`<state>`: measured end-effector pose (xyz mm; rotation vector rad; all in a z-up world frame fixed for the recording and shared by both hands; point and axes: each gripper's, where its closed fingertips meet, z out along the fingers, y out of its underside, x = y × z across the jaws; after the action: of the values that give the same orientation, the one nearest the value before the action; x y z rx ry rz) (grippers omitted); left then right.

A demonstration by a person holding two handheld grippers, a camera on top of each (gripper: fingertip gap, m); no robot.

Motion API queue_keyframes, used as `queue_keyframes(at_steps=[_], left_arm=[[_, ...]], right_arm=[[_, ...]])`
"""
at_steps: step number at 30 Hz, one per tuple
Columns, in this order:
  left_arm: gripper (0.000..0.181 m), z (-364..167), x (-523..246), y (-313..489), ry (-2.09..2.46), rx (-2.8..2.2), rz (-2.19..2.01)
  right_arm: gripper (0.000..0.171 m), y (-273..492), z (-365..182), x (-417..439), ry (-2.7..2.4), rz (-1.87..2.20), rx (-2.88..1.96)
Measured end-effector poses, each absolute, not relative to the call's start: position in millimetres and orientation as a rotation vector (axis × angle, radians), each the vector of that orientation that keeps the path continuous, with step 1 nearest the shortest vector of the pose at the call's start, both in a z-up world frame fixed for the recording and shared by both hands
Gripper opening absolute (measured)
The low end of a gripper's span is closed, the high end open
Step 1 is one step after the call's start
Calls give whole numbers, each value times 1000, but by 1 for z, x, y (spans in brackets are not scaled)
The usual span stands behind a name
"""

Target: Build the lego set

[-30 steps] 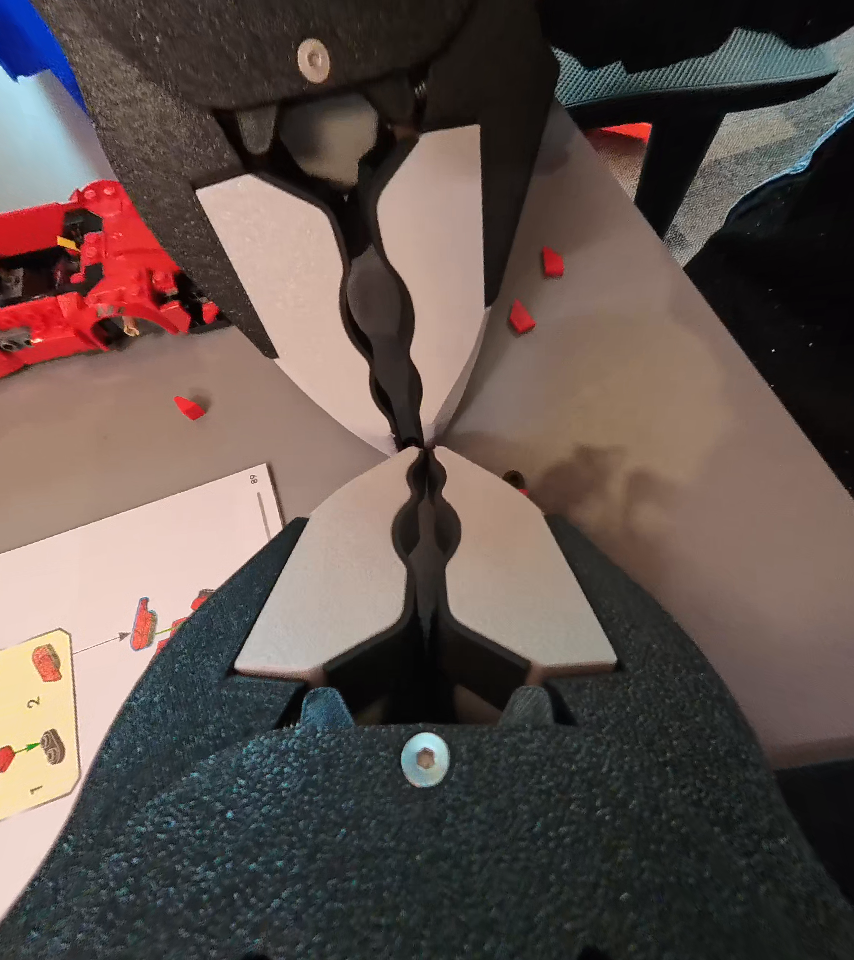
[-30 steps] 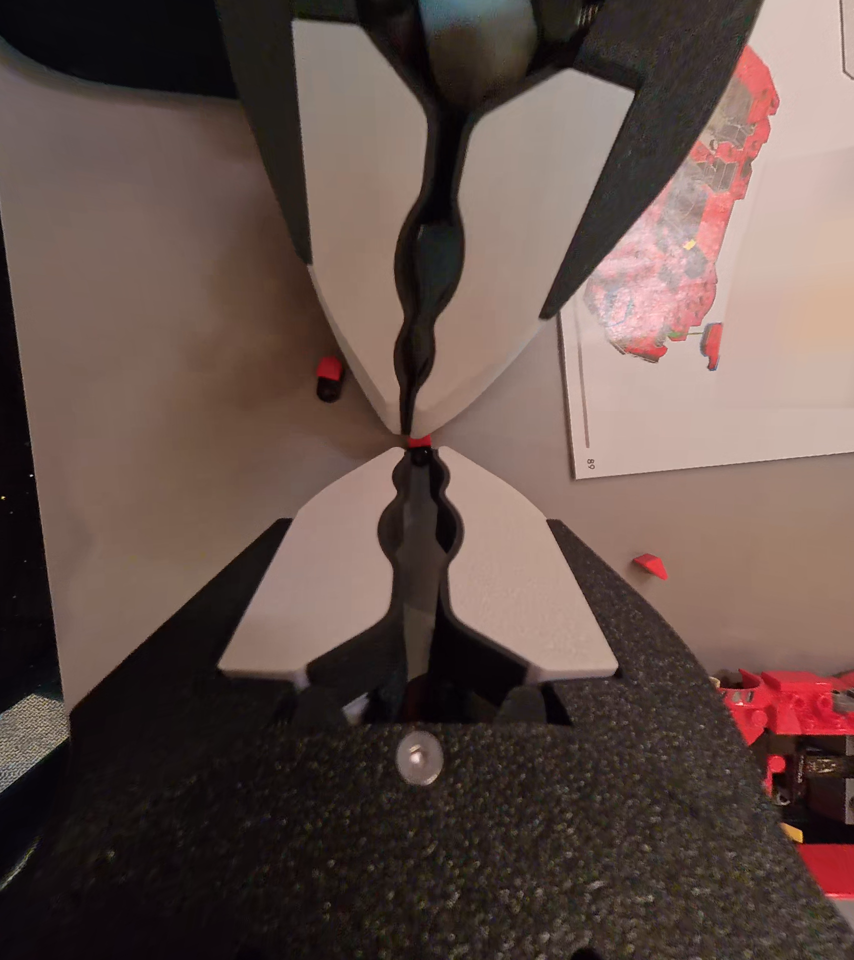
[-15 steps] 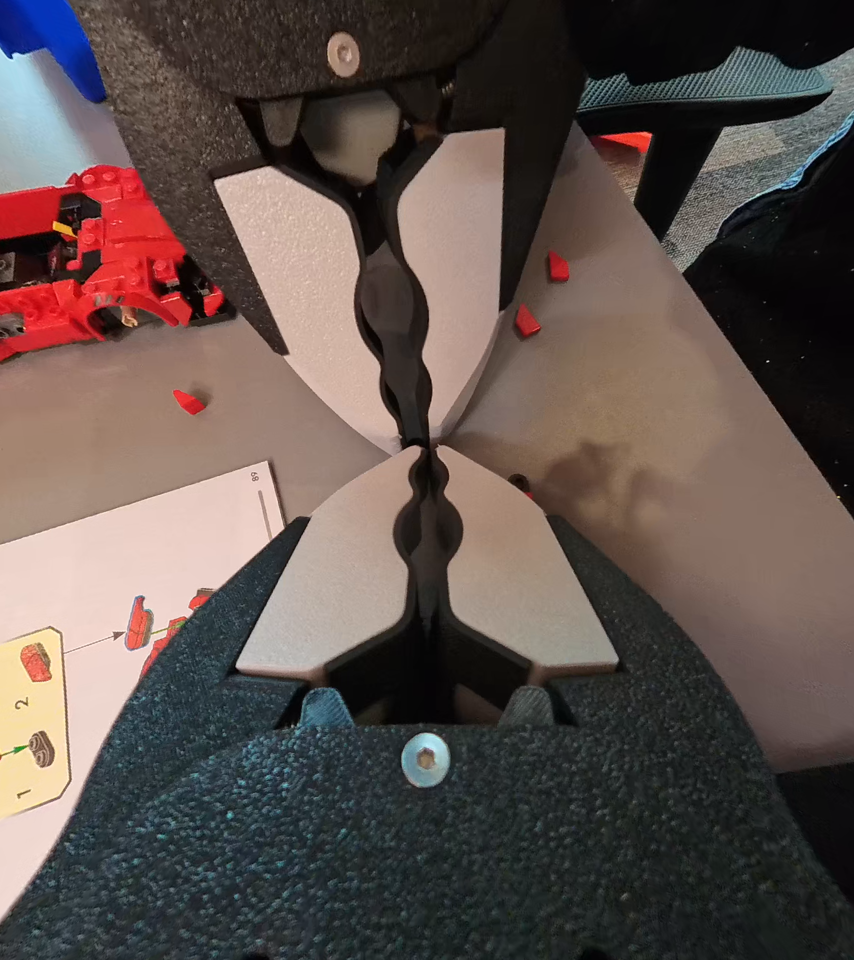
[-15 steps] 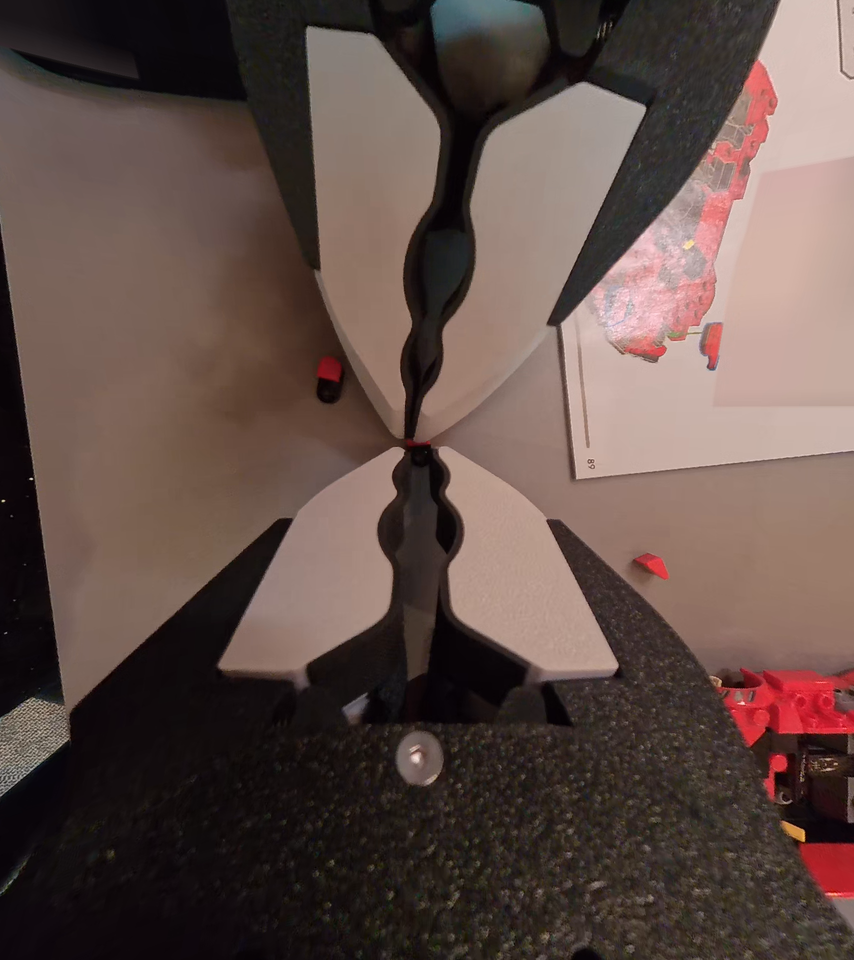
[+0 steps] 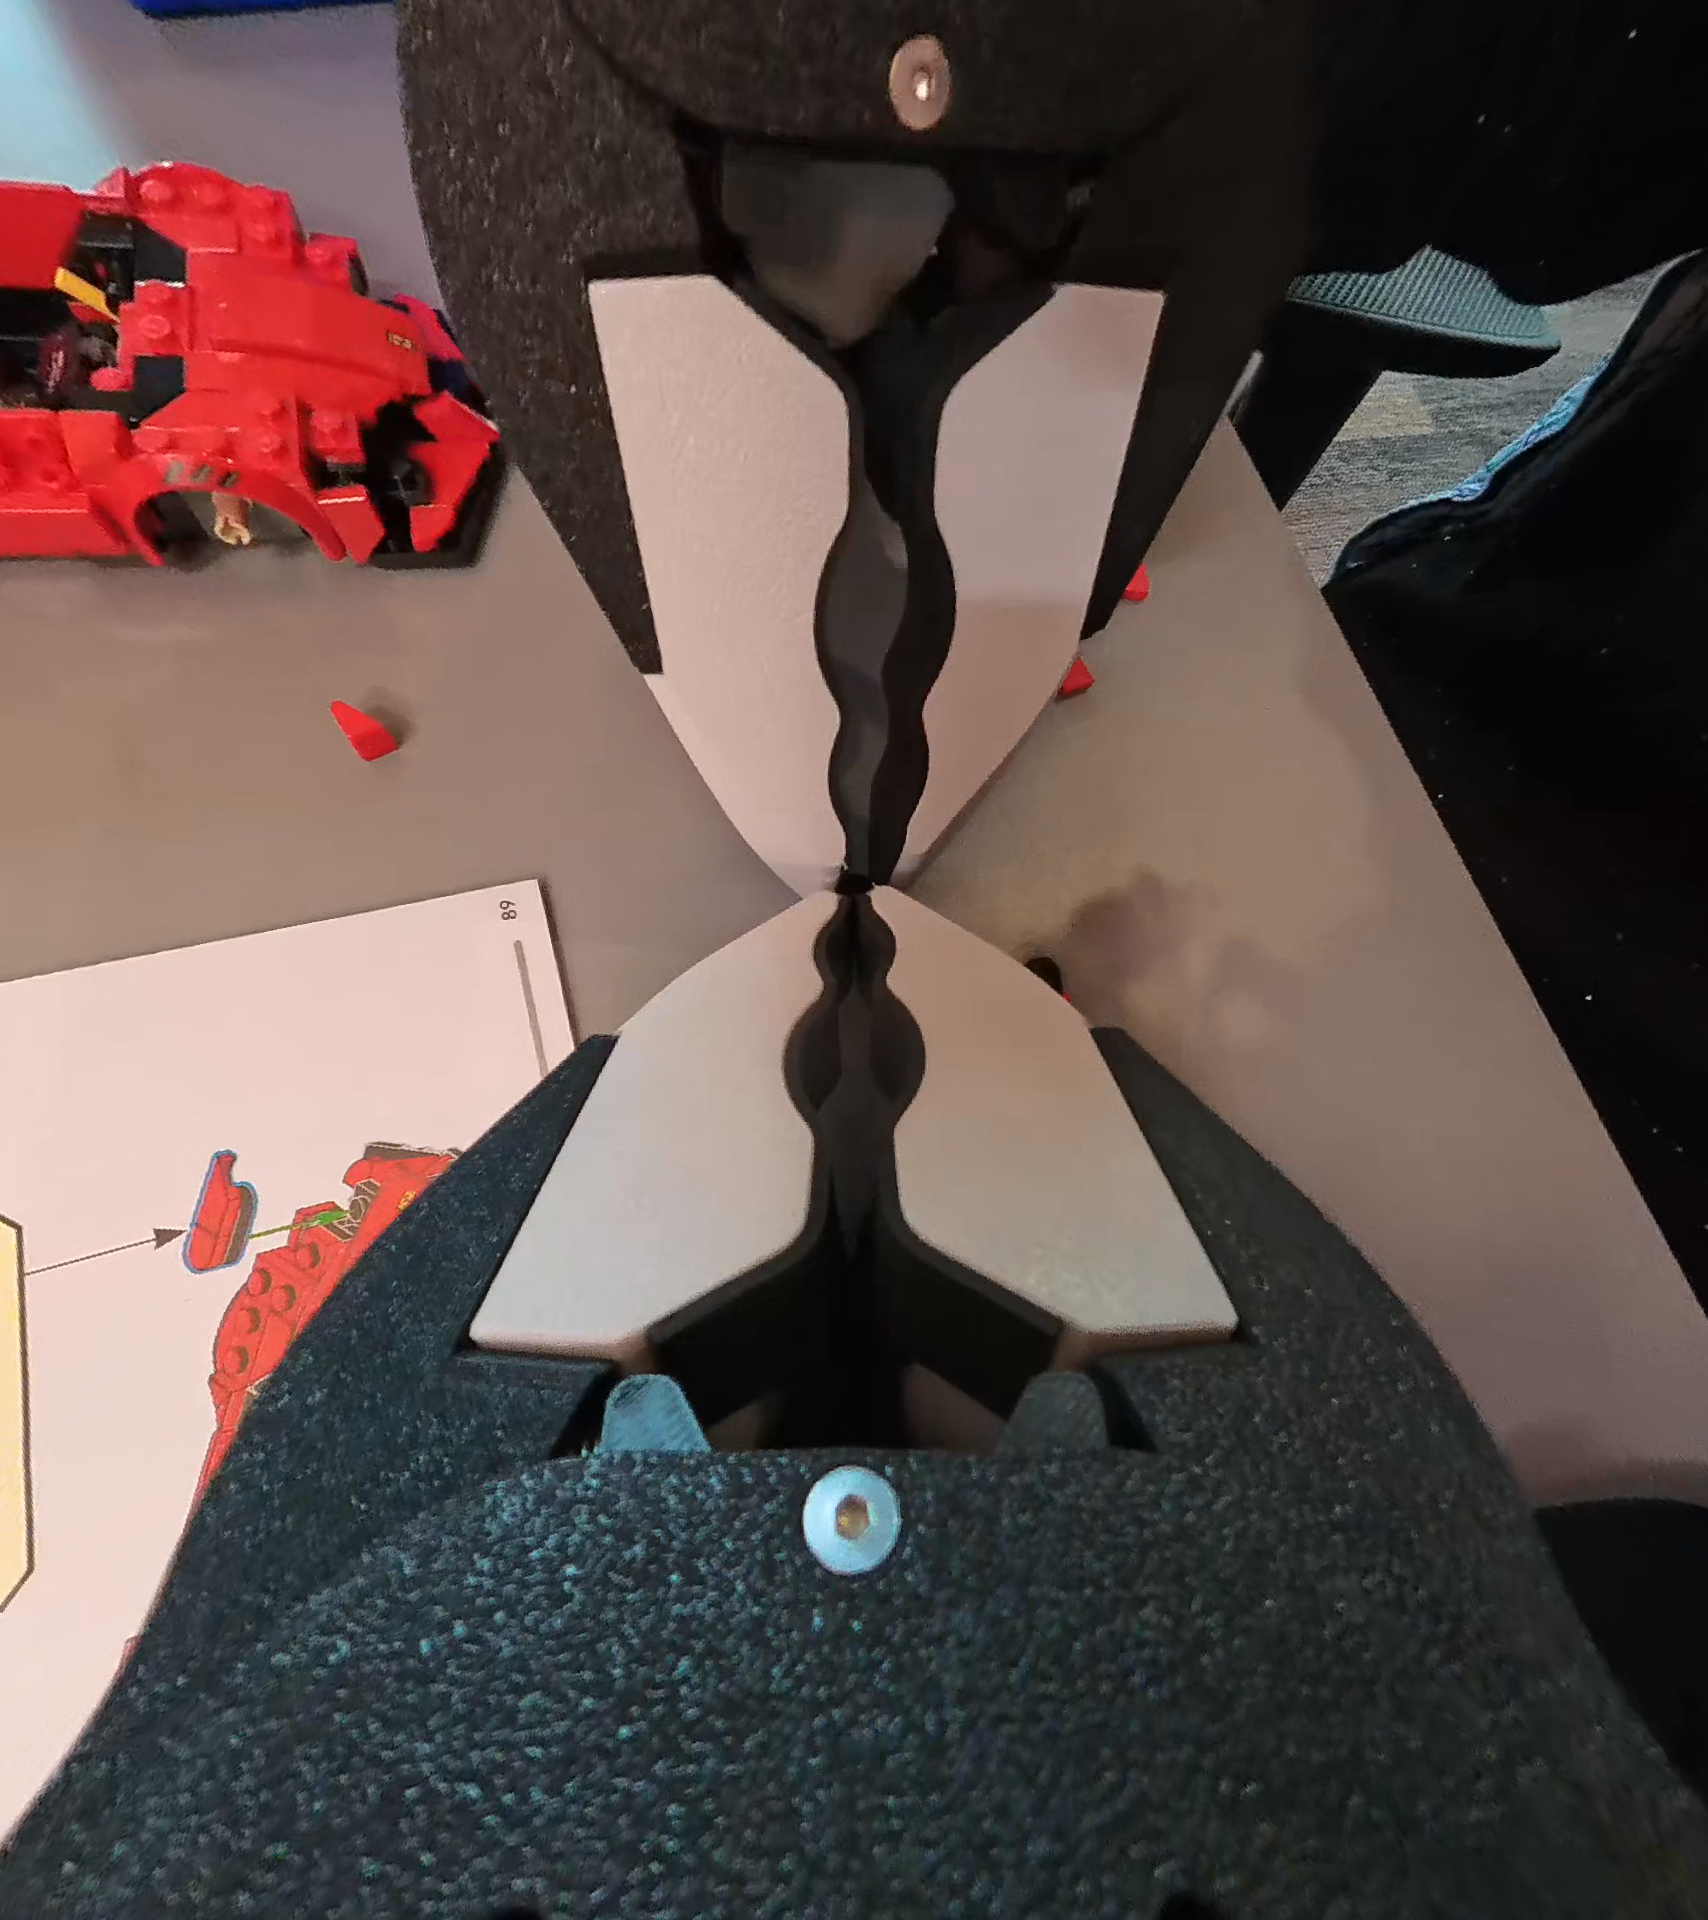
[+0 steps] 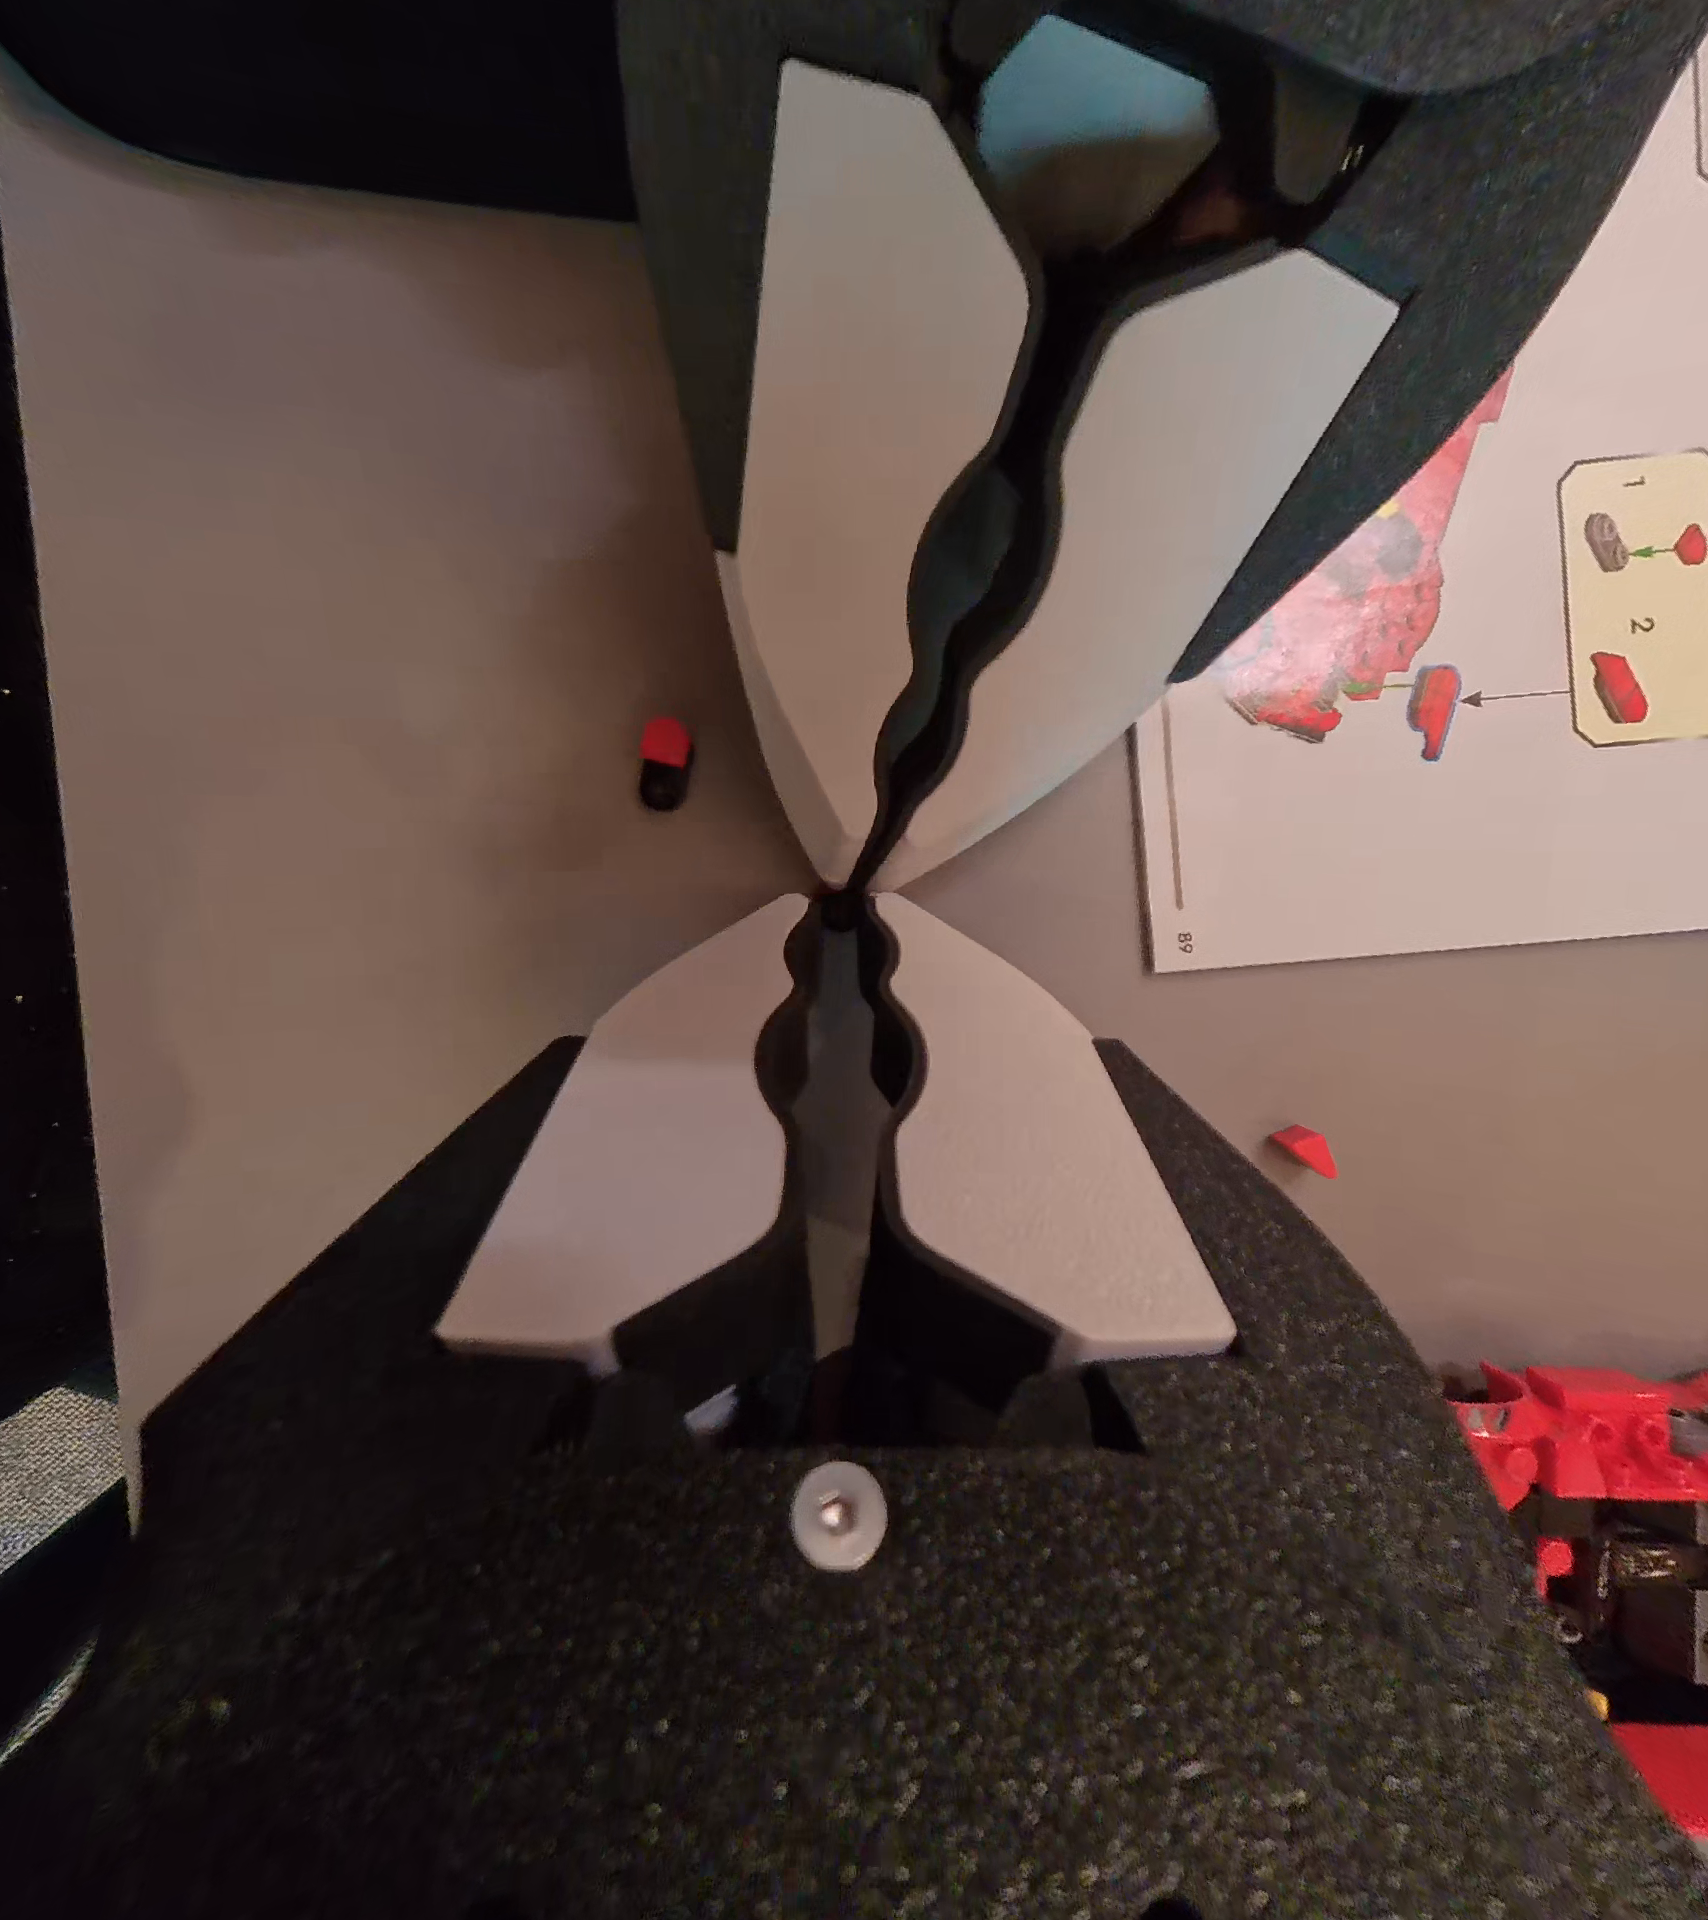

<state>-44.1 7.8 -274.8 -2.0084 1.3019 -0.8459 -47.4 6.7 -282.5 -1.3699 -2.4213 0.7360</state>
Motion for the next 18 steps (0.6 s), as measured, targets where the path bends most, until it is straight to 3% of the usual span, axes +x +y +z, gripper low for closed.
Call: queue_keyframes(at_steps=[10,12,18], left_arm=[[0,-268,-57,8,1284,-1970,-817],[0,-277,-56,3,1360,-1999,-783],[0,-280,-56,5,1361,-2019,-757]], right_arm=[[8,9,-282,-45,-2643,617,-1003],[19,11,-281,-47,-2670,583,-964],[23,11,-278,-46,-2653,619,-967]])
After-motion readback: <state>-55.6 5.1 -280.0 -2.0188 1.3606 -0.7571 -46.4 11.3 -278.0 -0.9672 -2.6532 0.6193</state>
